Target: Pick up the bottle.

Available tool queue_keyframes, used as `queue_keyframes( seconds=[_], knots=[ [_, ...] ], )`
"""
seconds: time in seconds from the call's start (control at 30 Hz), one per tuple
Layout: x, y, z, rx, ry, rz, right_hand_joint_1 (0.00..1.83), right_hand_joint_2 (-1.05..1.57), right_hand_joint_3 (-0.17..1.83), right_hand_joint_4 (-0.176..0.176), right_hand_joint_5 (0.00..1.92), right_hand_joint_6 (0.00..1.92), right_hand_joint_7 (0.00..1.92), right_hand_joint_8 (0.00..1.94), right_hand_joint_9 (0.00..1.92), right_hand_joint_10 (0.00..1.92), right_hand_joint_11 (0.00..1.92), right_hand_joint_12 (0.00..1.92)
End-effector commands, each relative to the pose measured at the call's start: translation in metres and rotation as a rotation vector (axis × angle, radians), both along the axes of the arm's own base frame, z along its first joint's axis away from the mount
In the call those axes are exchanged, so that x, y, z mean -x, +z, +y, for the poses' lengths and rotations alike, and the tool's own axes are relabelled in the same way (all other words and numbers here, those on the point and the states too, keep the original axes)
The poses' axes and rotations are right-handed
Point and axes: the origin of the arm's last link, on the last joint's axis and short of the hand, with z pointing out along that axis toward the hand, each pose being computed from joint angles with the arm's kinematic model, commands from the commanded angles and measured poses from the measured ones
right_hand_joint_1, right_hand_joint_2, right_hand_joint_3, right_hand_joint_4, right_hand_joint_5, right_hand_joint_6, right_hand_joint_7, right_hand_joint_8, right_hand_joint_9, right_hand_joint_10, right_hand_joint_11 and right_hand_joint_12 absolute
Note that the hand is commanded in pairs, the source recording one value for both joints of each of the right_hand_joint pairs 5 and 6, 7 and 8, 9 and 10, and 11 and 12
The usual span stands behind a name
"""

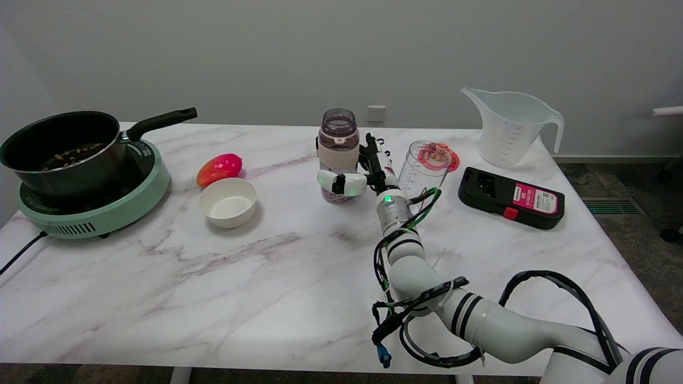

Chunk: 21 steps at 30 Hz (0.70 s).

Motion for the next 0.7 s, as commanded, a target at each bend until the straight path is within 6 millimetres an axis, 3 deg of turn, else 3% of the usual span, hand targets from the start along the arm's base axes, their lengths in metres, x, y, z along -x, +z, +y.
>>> queue_keyframes(
  seconds=[0.03, 0.7],
  knots=[
    [-0.0001, 0.0011, -0.0036, -0.004, -0.001, 0.001, 1.12, -0.29, 1.24, 0.000, 0.00, 0.00, 0.23, 0.23, 0.30, 0.30, 0.24, 0.24],
    [0.0011, 0.0013, -0.0045, -0.012, -0.007, 0.005, 1.18, -0.31, 1.19, 0.000, 0.00, 0.00, 0.28, 0.28, 0.35, 0.35, 0.26, 0.26]
  ],
)
